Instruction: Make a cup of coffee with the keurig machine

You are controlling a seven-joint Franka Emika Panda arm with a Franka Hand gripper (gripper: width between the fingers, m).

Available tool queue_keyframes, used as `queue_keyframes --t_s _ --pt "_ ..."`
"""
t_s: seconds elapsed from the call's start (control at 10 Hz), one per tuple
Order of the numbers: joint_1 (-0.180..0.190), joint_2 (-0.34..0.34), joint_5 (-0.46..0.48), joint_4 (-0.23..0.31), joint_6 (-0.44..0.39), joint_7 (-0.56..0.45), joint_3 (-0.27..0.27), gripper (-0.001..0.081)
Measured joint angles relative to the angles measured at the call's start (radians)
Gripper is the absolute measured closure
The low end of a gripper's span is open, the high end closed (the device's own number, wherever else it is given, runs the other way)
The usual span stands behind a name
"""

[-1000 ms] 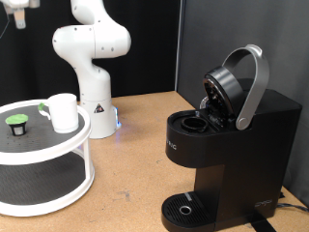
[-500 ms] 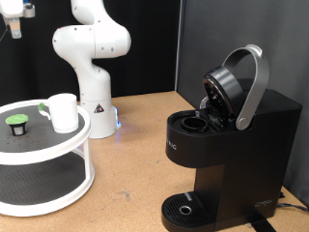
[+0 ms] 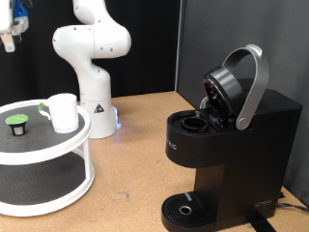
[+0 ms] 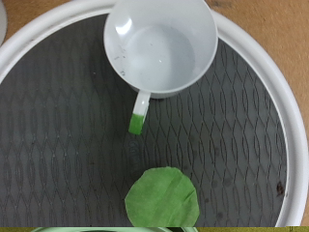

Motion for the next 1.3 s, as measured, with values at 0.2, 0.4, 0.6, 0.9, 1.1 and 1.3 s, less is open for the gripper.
queue_keyframes --t_s 0.2,0.4,0.6,0.9,1.1,1.3 --pt "-0.02 0.006 -0.035 -0.037 0.028 0.045 0.0 0.0001" --pt "-0.022 0.007 -0.046 -0.046 0.033 0.041 -0.001 0.0001" --pt "0.002 0.006 -0.047 -0.046 0.033 -0.111 -0.023 0.0001" --pt "0.077 0.007 -0.049 -0.055 0.092 -0.376 -0.086 0.0001" --pt "0.082 0.007 -0.049 -0.068 0.115 -0.389 -0.088 0.0001" --pt "0.093 0.006 -0.051 -0.066 0.082 -0.525 -0.104 0.0001"
